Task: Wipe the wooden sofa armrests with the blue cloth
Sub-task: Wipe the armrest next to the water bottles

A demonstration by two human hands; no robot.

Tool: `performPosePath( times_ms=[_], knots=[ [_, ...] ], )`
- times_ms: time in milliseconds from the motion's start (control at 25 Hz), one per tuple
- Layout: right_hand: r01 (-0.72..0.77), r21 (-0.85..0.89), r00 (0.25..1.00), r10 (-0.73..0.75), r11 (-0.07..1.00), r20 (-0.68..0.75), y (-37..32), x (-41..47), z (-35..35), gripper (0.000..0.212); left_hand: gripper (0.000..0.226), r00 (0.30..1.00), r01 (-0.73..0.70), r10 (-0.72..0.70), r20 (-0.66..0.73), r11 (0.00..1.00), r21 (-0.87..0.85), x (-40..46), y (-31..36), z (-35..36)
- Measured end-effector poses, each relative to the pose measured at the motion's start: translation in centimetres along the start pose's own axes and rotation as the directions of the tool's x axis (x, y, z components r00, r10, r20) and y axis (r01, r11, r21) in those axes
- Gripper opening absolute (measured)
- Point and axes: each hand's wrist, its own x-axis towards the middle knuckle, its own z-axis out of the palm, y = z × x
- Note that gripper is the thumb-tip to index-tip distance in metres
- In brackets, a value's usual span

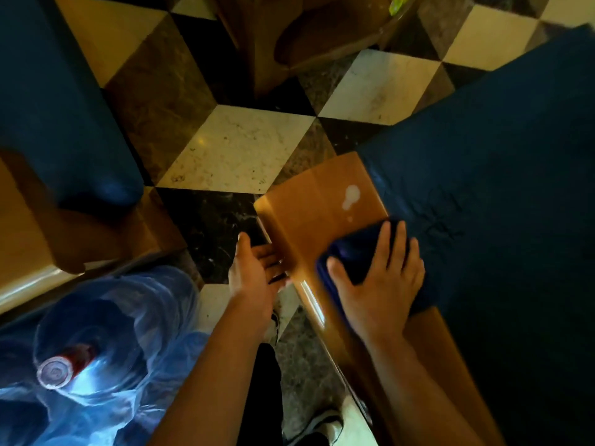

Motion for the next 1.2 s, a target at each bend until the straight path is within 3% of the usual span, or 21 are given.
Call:
performPosePath(
  times_ms=[80,200,280,360,440,520,600,680,760,840,920,1000,1080,1200],
  knots=[
    [-0.058,0.114,0.998,0.054,0.992,0.037,-1.8,5.9,-0.9,0.096,0.061,0.999,-0.04,0.04,-0.014,0.999,0.01,0.3,1.0,0.3],
    [-0.049,0.398,0.959,-0.069,0.916,0.276,-3.9,13.5,-2.2,0.078,0.059,0.998,-0.064,0.064,-0.001,0.998,0.016,0.5,2.2,0.5],
    [0.052,0.378,0.917,-0.194,0.924,0.348,-6.0,16.8,-2.8,0.074,0.061,0.997,-0.078,0.078,0.001,0.997,0.006,0.5,2.4,0.5],
    [0.342,0.147,0.897,-0.369,0.928,0.243,-8.8,17.5,-2.7,0.067,0.066,0.994,-0.113,0.113,-0.008,0.994,-0.002,0.6,2.7,0.0],
    [0.619,-0.027,0.778,-0.609,0.785,0.154,-11.7,14.3,-1.2,0.057,0.069,0.991,-0.13,0.129,-0.033,0.991,-0.025,1.0,3.4,-0.7],
    [0.77,-0.016,0.633,-0.76,0.638,0.149,-13.3,8.9,0.8,0.042,0.066,0.992,-0.113,0.108,-0.066,0.991,-0.078,0.9,3.8,-1.4],
    [0.877,-0.072,0.476,-0.843,0.474,0.249,-12.1,4.9,1.5,0.044,0.062,0.99,-0.101,0.09,-0.109,0.99,-0.1,0.7,3.9,-2.0],
    [0.907,-0.111,0.422,-0.867,0.407,0.266,-8.4,2.8,1.3,0.048,0.066,0.989,-0.094,0.088,-0.117,0.995,-0.043,0.6,3.5,-2.2],
    [0.874,-0.064,0.482,-0.846,0.481,0.226,-3.6,0.1,1.0,0.056,0.068,0.99,-0.09,0.091,-0.111,0.996,0.006,0.7,3.1,-2.1],
    [0.773,-0.043,0.628,-0.753,0.633,0.198,0.0,-2.7,0.7,0.075,0.066,0.99,-0.089,0.091,-0.103,0.996,0.025,0.7,2.5,-1.8],
    [0.622,-0.095,0.78,-0.605,0.777,0.157,0.2,-2.7,0.8,0.092,0.065,0.987,-0.101,0.104,-0.119,0.994,0.03,0.7,1.5,-1.7],
    [0.473,-0.137,0.881,-0.462,0.87,0.104,-3.2,-0.5,1.3,0.096,0.066,0.984,-0.111,0.113,-0.139,0.994,0.027,0.8,0.5,-1.7],
    [0.384,-0.091,0.923,-0.38,0.919,0.06,-7.6,2.0,1.6,0.094,0.067,0.984,-0.118,0.12,-0.133,0.993,0.029,0.8,-0.4,-2.2],
    [0.441,-0.088,0.898,-0.44,0.893,0.033,-9.4,3.3,2.4,0.089,0.066,0.984,-0.12,0.122,-0.132,0.992,0.024,0.2,-2.0,-2.0]
  ],
)
